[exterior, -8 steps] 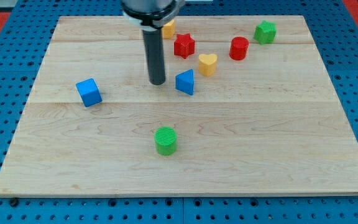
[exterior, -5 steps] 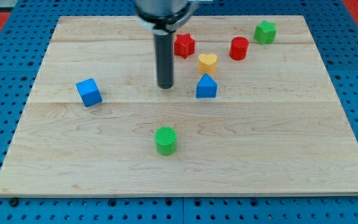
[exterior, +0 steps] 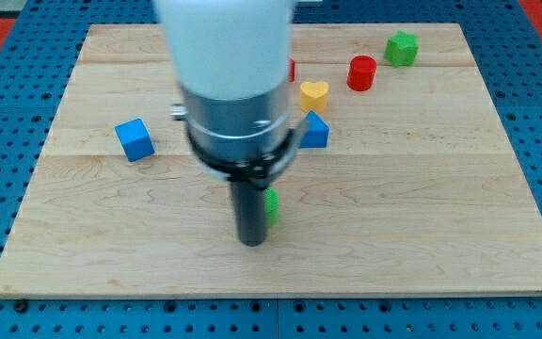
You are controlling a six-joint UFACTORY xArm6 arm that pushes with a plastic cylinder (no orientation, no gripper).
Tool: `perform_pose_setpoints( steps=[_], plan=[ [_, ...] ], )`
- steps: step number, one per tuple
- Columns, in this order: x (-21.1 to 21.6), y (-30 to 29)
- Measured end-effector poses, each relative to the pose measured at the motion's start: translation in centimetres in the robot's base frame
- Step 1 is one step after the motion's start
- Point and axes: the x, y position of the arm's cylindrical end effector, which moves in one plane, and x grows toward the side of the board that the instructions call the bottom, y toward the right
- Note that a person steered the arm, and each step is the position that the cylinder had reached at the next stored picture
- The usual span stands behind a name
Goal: Slide the green circle to the bottom side of the blue triangle
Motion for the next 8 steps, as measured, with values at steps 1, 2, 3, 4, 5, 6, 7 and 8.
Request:
perform_pose_setpoints(
  steps=[1, 2, 3, 4, 5, 6, 7, 8],
  plan=[
    [-1.9, 2.8],
    [-4.9, 3.7],
    [-3.0, 3.0],
    [-4.0, -1.7],
    [-7.0, -1.9],
    [-7.0, 2.7],
    [-7.3, 1.0],
    [-7.2, -7.8]
  ],
)
